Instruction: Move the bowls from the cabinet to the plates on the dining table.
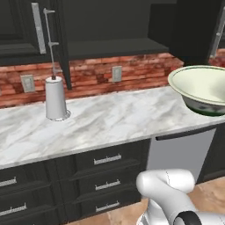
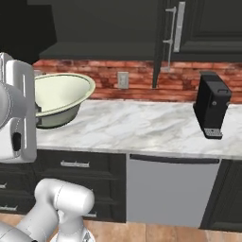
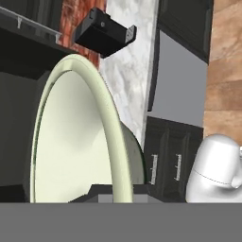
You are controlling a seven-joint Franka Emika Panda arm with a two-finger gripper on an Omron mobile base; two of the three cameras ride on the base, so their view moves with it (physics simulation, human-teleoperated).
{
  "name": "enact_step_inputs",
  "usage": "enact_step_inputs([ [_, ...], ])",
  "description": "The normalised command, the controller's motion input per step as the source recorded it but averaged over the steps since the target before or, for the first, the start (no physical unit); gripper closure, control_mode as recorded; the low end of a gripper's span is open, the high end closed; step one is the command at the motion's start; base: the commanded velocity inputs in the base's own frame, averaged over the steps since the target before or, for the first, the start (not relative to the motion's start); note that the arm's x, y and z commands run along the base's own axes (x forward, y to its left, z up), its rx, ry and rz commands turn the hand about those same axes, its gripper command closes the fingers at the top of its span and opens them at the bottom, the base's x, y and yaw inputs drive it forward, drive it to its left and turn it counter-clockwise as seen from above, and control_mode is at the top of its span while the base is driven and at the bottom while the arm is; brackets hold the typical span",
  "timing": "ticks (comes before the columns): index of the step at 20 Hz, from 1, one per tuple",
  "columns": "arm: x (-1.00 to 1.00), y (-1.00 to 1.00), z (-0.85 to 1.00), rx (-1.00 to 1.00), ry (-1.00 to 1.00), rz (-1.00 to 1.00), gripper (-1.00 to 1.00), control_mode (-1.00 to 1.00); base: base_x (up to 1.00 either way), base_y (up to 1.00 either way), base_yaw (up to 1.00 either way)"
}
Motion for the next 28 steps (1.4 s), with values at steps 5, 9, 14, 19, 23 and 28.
enact_step_inputs([
  [5,0.0,0.0,0.0,0.0,0.0,0.0,1.0,1.0,0.0,0.0,-0.25],
  [9,0.0,0.0,0.0,0.0,0.0,0.0,1.0,1.0,0.0,0.0,-0.25],
  [14,0.0,0.0,0.0,0.0,0.0,0.0,1.0,1.0,0.0,0.0,-0.25],
  [19,0.0,0.0,0.0,0.0,0.0,0.0,1.0,1.0,0.0,0.0,-0.25],
  [23,0.0,0.0,0.0,0.0,0.0,0.0,1.0,1.0,0.0,0.0,-0.25],
  [28,0.0,0.0,0.0,0.0,0.0,0.0,1.0,1.0,0.0,0.0,-0.25],
])
